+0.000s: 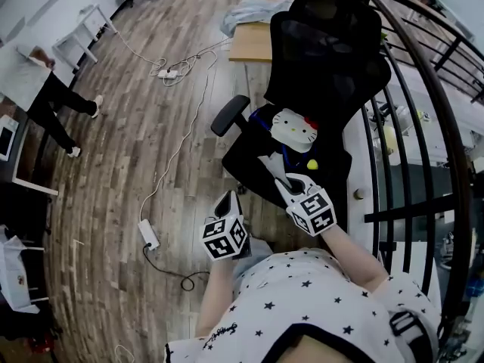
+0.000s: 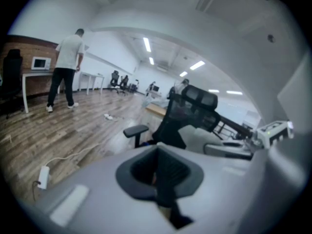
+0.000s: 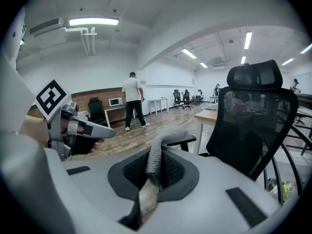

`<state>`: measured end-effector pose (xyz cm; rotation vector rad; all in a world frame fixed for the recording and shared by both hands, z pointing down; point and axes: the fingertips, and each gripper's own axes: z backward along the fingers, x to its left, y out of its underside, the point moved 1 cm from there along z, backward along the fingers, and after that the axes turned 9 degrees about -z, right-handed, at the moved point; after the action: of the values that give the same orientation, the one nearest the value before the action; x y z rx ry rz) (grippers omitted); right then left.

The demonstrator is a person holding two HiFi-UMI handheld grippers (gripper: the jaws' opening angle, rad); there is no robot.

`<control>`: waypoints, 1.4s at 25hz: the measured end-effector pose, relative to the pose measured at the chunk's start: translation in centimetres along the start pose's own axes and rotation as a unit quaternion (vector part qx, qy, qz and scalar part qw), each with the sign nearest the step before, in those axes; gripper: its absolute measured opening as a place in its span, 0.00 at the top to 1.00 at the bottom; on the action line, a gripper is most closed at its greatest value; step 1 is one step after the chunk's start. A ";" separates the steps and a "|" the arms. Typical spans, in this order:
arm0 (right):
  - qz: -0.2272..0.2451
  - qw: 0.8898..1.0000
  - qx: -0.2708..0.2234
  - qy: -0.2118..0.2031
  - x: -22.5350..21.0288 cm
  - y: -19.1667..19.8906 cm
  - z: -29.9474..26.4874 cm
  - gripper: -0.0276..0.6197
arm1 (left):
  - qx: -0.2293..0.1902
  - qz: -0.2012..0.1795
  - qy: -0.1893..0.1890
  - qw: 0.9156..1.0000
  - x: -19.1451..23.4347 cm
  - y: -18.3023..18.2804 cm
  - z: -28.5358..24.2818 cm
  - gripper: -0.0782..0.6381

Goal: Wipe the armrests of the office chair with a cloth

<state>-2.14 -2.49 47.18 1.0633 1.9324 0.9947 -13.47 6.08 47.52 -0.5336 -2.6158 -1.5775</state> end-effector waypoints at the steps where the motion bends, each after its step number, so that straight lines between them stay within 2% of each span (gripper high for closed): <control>1: -0.001 1.000 -0.001 0.003 0.3 -0.4 -0.7 0.92 | 0.002 -0.003 0.003 1.000 0.8 -0.3 -0.2 0.89; 10: -0.024 0.999 -0.033 0.034 2.4 -4.3 -5.8 0.92 | 0.011 -0.023 0.032 0.999 7.3 -2.7 -2.0 0.89; 20: -0.034 0.996 -0.042 0.064 2.2 -6.6 -9.2 0.92 | 0.016 -0.016 0.035 0.999 11.8 -3.6 -3.2 0.89; 27: -0.033 0.998 -0.026 0.056 2.0 -6.6 -11.2 0.92 | 0.022 -0.006 0.022 0.999 13.8 -3.5 -4.1 0.89; 35: -0.028 0.998 -0.030 0.042 -0.3 -8.9 -15.1 0.92 | 0.039 -0.007 0.015 0.999 14.5 -4.3 -7.1 0.89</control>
<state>-17.83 -10.37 46.39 0.9415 1.9750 1.0741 -29.47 2.07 50.30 -0.4835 -2.6528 -1.4678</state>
